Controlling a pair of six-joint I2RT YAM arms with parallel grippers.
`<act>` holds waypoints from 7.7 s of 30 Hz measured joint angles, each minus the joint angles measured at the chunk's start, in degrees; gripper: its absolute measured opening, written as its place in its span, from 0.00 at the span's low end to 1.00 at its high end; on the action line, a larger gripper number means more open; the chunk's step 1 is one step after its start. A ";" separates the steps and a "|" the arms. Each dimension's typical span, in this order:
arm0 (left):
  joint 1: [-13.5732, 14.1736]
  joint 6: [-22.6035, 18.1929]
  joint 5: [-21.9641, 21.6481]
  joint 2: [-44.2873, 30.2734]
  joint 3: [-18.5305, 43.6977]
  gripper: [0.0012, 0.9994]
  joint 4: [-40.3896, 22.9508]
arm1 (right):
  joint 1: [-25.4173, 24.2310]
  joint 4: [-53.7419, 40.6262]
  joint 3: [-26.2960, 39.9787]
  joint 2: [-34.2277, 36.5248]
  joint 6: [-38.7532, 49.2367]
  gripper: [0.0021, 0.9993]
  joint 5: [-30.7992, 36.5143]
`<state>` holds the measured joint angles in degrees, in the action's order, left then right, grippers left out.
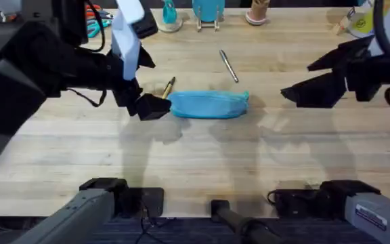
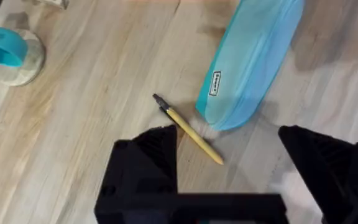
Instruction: Unzip the bag, pick up the pens from the table one at a time and place them inside, then zip the bag closed.
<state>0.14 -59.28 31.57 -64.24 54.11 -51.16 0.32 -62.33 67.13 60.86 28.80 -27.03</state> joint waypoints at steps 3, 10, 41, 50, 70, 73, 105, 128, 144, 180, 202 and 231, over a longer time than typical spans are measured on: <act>0.00 -2.10 0.51 -2.31 0.00 0.99 0.00 | 0.00 0.02 0.00 0.00 0.02 1.00 0.00; 0.00 -9.19 5.09 -8.27 0.00 1.00 0.20 | 0.00 0.04 0.00 0.00 0.49 1.00 0.00; 0.00 -17.12 15.55 -24.33 0.07 0.71 6.10 | 0.00 0.04 0.00 0.00 2.62 1.00 0.00; 0.37 -17.31 15.52 -24.33 0.07 0.06 5.94 | 0.00 0.04 0.00 0.00 2.76 1.00 0.00; 0.37 -17.29 15.35 -24.33 0.07 0.04 7.69 | 0.00 -0.13 0.00 0.00 2.78 1.00 -0.02; 0.37 -17.29 15.35 -24.33 0.07 0.04 7.69 | 0.00 0.07 0.00 0.00 2.04 1.00 -0.02; 0.37 -17.29 15.35 -24.33 0.07 0.04 7.69 | 0.00 3.85 0.00 0.00 -44.90 1.00 -0.88; 0.37 -17.29 15.35 -24.33 0.07 0.04 7.69 | 0.11 5.06 0.22 4.33 -52.51 1.00 -1.10; 0.37 -17.29 15.35 -24.33 0.07 0.04 7.69 | 6.27 7.03 0.22 13.30 -61.69 1.00 3.79; 0.37 -17.29 15.35 -24.32 0.07 0.04 7.63 | 17.22 15.17 0.24 26.92 -76.44 1.00 12.83; 0.37 -17.29 15.35 -24.31 0.07 0.04 7.63 | 19.39 16.31 0.26 30.80 -84.46 0.65 12.88; 0.37 -17.29 15.32 -24.33 0.07 0.04 7.65 | 19.38 15.50 0.26 31.63 -85.37 0.03 14.16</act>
<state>0.51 -76.58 46.89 -88.58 54.17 -43.51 19.70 -46.82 67.40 92.49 -56.58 -12.86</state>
